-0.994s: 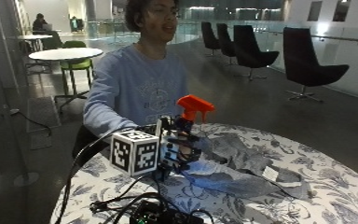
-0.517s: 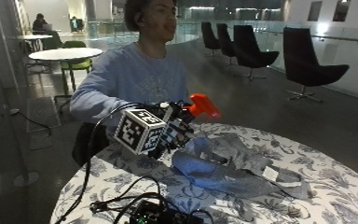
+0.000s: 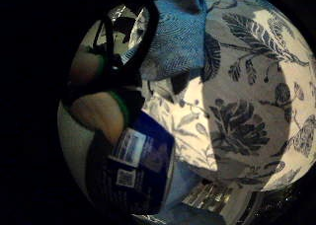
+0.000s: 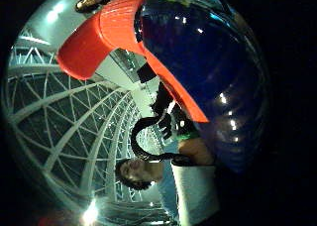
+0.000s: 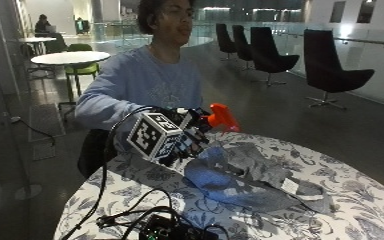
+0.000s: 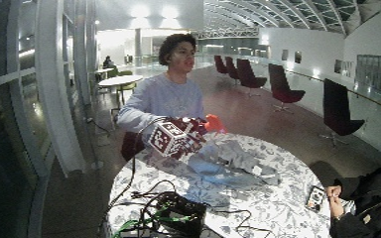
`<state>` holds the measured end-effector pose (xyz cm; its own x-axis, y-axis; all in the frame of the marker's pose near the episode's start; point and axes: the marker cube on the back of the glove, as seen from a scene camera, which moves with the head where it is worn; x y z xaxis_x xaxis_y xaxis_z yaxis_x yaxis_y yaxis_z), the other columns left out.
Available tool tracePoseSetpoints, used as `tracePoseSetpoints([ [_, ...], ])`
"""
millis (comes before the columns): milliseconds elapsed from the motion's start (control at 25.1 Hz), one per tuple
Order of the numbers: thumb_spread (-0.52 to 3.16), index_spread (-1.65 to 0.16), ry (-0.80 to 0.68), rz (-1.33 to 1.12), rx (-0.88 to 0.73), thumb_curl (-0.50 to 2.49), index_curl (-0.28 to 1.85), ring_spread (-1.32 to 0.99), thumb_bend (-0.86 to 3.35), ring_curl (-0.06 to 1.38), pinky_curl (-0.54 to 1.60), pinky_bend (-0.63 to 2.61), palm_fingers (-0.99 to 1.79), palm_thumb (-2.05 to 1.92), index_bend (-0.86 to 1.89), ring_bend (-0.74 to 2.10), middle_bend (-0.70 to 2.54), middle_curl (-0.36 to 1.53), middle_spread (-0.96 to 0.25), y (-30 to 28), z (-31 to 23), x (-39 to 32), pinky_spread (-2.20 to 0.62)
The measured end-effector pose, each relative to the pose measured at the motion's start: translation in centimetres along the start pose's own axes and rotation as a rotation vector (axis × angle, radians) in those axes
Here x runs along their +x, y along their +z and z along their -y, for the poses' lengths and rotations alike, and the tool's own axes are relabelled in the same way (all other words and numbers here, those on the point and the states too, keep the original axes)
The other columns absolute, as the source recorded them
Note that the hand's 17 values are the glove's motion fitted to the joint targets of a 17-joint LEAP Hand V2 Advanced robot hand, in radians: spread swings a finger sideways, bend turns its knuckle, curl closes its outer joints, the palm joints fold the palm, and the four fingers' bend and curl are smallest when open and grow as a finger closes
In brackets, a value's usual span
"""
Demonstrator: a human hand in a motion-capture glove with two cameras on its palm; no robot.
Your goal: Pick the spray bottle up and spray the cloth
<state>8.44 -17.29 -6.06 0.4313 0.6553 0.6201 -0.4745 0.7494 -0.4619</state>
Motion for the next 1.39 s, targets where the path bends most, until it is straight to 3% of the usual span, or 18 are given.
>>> tracePoseSetpoints([
  [1193,1.21,-0.18,0.029,-0.009,-0.027,0.43,0.24,0.08,-0.02,0.4,0.37,0.25,1.04,0.59,0.09,0.52,0.24,0.45,0.03,1.8,0.5,0.0,0.28],
  [1312,1.21,-0.17,-0.034,0.024,0.002,0.43,0.24,0.09,-0.02,0.4,0.37,0.25,1.05,0.59,0.1,0.52,0.24,0.45,0.03,2.8,0.4,-0.9,0.28],
  [1392,1.21,-0.17,-0.155,0.071,0.038,0.42,0.24,0.09,-0.02,0.41,0.37,0.25,1.05,0.59,0.09,0.53,0.24,0.45,0.03,4.3,0.1,-2.6,0.28],
])
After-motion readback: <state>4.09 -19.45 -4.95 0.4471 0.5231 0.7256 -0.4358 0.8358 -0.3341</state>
